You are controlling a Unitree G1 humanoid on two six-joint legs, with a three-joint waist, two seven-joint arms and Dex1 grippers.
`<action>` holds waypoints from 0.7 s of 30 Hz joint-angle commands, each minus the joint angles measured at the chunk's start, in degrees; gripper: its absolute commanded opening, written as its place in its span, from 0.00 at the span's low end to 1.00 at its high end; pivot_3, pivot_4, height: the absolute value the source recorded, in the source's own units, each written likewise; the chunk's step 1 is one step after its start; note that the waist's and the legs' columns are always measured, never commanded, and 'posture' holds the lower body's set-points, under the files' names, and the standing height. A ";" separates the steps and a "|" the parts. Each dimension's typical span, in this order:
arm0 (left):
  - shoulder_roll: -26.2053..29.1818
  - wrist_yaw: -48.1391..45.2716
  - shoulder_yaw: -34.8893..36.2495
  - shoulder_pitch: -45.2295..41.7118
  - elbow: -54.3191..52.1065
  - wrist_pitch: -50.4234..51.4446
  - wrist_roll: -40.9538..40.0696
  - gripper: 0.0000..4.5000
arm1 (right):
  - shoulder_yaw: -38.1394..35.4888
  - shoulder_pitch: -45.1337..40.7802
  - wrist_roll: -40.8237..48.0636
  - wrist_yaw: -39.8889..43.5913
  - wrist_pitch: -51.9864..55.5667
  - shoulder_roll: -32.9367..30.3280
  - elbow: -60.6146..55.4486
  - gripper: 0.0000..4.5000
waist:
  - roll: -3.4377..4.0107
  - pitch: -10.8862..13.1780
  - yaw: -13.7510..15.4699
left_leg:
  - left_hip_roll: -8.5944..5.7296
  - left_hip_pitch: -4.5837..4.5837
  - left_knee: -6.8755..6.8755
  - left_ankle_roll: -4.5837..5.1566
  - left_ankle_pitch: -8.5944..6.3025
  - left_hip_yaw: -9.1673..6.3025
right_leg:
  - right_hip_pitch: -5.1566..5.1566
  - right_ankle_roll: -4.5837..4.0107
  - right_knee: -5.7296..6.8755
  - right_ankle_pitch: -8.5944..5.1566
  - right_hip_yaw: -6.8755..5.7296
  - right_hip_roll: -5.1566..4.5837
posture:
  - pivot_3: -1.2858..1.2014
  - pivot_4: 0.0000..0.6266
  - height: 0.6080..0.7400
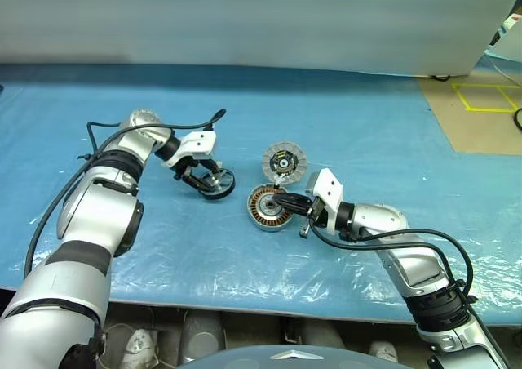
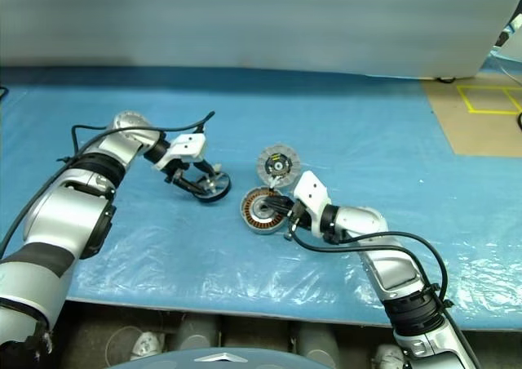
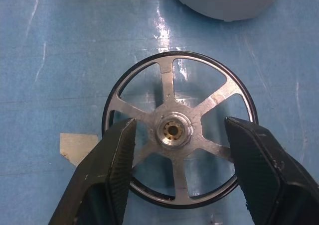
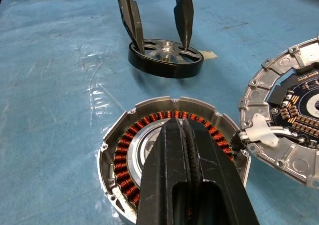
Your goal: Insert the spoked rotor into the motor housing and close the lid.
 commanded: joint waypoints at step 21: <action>0.02 -2.40 -0.45 -1.62 -6.57 3.86 -11.07 0.33 | -4.92 3.91 4.34 1.21 1.16 -4.07 -6.42 0.00 | -0.13 0.08 0.31 | -0.09 0.08 -0.02 0.00 0.00 -0.01 | 0.08 0.00 -0.03 0.00 -0.01 -0.10 | 0.52 0.24 1.00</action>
